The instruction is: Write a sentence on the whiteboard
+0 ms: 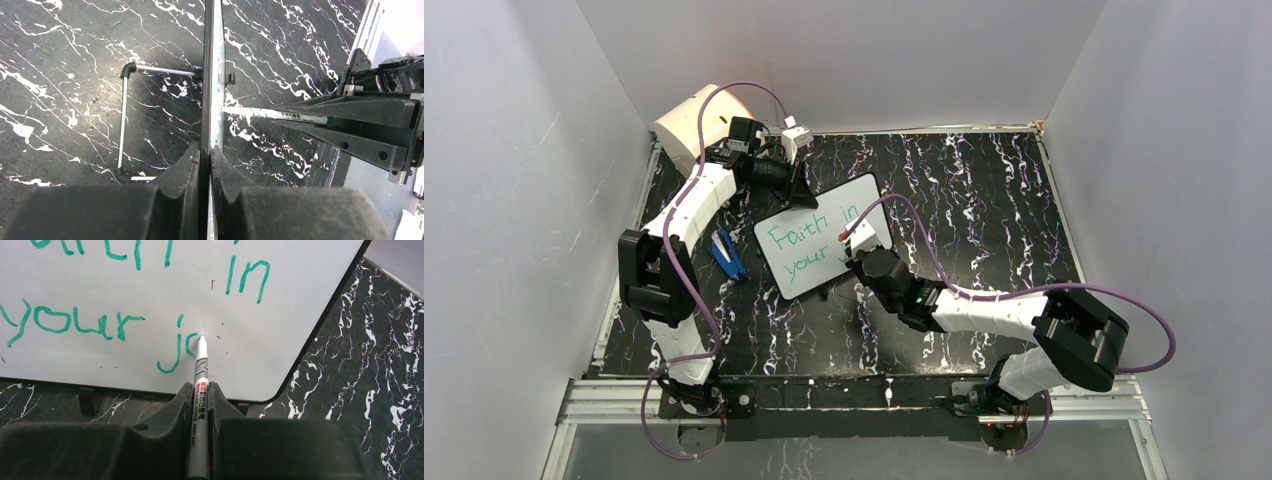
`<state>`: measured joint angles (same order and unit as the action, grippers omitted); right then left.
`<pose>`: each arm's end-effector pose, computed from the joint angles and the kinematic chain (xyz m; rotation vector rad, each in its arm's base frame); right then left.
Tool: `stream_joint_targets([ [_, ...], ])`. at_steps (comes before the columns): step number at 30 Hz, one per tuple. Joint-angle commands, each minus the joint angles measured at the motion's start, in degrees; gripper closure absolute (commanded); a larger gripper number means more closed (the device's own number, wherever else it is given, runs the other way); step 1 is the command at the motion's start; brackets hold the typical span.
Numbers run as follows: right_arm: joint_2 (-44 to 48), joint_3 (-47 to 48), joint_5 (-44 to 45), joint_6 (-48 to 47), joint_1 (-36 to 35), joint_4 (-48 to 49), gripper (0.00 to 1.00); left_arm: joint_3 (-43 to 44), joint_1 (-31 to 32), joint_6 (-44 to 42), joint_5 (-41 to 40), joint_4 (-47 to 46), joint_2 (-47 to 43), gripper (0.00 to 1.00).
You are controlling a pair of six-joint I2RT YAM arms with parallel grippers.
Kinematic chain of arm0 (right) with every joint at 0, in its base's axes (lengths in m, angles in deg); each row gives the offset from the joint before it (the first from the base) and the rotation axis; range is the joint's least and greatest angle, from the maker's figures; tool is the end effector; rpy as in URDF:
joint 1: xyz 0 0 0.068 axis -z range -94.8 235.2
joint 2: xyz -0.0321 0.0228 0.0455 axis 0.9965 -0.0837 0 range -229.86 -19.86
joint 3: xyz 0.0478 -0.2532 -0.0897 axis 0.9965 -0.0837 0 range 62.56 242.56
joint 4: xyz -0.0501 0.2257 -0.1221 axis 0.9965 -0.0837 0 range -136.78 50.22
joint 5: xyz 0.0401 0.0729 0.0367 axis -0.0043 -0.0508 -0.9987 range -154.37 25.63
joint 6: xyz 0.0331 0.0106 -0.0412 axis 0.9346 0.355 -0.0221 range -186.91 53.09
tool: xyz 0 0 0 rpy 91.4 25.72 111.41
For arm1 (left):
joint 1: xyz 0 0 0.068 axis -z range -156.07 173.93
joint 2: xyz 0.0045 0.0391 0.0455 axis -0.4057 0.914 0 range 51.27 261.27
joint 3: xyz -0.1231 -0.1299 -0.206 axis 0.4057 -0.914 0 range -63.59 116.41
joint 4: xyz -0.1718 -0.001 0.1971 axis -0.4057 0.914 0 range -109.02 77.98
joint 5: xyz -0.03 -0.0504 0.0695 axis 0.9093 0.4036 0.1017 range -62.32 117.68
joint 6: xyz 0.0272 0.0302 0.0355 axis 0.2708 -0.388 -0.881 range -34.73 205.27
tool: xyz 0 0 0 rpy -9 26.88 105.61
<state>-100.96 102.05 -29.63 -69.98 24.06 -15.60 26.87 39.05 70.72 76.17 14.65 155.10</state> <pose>0.1629 0.2536 0.2256 -0.5984 1.7210 0.1471 0.3810 -0.1305 0.3002 0.9473 2.0426 -1.0028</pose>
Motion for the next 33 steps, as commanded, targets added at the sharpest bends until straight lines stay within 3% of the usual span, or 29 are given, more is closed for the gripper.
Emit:
stream_joint_targets([
  [1, 0.3, 1.3, -0.1, -0.2, 0.3, 3.8, 1.0, -1.5, 0.6, -1.4, -4.8, 3.5, 1.5, 1.0],
  [33, 0.8, 2.0, -3.9, 0.6, 0.4, 1.8, 1.0, -1.5, 0.6, -1.3, -5.0, 3.4, 1.5, 1.0],
])
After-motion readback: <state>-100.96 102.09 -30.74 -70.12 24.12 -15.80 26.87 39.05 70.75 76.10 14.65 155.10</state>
